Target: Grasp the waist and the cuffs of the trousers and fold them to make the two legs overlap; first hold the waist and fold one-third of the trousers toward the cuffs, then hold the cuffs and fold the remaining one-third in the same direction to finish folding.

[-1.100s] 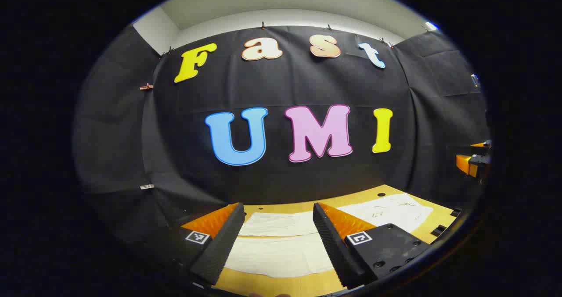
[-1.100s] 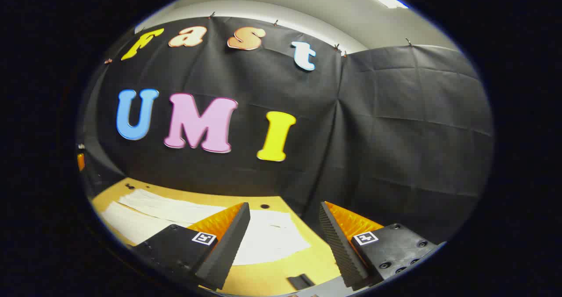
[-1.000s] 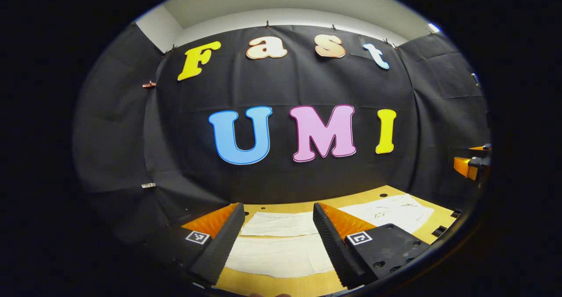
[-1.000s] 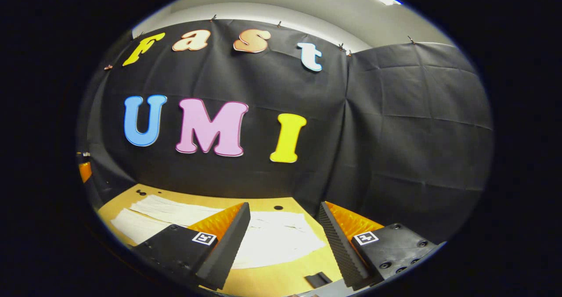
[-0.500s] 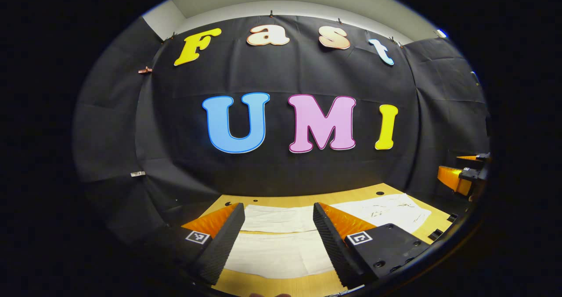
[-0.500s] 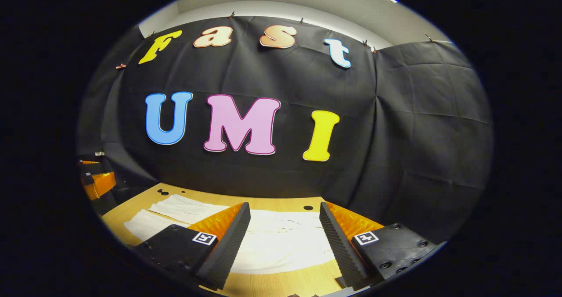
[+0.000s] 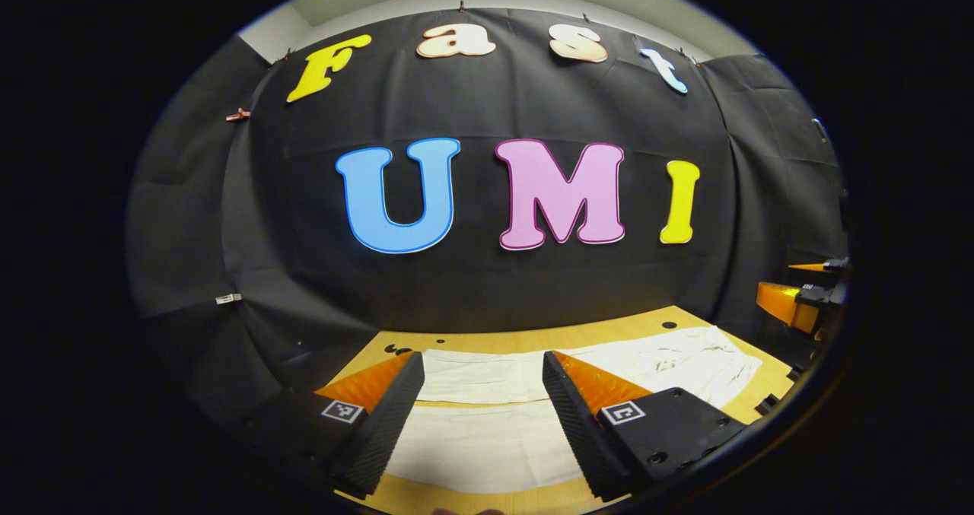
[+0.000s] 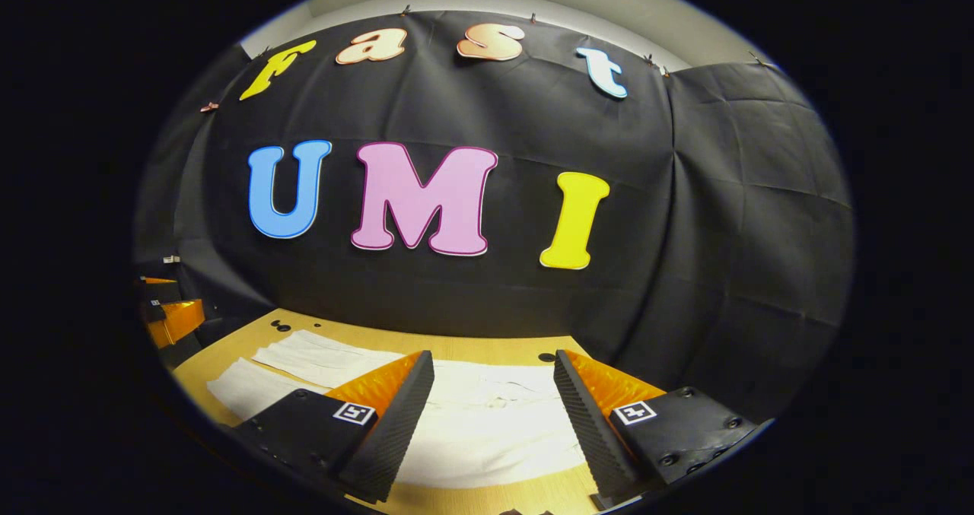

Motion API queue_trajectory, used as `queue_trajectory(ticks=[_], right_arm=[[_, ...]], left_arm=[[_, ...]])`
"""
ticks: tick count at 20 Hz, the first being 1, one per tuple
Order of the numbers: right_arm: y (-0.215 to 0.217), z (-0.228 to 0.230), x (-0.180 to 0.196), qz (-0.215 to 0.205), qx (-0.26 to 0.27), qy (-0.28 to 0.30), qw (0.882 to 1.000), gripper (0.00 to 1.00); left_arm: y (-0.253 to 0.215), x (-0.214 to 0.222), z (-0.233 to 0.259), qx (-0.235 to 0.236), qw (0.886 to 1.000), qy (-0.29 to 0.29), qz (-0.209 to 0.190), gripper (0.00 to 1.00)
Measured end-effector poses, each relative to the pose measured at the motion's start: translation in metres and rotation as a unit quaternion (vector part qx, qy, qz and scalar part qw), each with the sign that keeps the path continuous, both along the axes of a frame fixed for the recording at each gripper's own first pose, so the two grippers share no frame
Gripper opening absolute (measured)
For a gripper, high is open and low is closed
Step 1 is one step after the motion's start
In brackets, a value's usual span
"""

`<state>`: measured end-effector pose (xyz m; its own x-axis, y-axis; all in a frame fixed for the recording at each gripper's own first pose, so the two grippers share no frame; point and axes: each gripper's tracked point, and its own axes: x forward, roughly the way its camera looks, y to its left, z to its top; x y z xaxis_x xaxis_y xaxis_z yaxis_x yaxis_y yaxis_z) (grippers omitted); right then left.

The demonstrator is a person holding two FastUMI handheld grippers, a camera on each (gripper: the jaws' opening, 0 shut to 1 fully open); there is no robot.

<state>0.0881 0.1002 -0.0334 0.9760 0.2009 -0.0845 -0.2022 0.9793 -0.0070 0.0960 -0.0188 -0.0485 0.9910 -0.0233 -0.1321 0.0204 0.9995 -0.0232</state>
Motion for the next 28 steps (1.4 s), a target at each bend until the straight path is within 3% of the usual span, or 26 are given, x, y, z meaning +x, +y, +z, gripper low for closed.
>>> queue_trajectory(ticks=[7,11,17,20,25,28], right_arm=[[-0.03,-0.034,0.036,-0.014,-0.023,0.035,0.999,0.97],[-0.053,-0.055,0.057,0.016,-0.098,0.033,0.995,0.97],[-0.102,-0.088,0.097,0.063,-0.209,0.04,0.975,0.98],[-0.127,-0.116,0.118,0.101,-0.292,0.047,0.95,0.97],[-0.166,-0.161,0.141,0.165,-0.388,0.081,0.903,0.97],[-0.182,-0.191,0.142,0.214,-0.446,0.089,0.865,0.97]], left_arm=[[-0.007,0.014,-0.009,0.009,1.0,0.011,0.002,0.97],[-0.005,0.015,-0.02,0.015,1.0,0.024,0.008,0.98],[0.005,0.01,-0.041,0.021,0.998,0.045,0.027,0.99],[0.014,0.004,-0.054,0.04,0.997,0.053,0.028,0.99],[0.046,-0.013,-0.074,0.12,0.989,0.078,0.037,0.99],[0.048,-0.029,-0.087,0.12,0.987,0.102,0.022,0.98]])
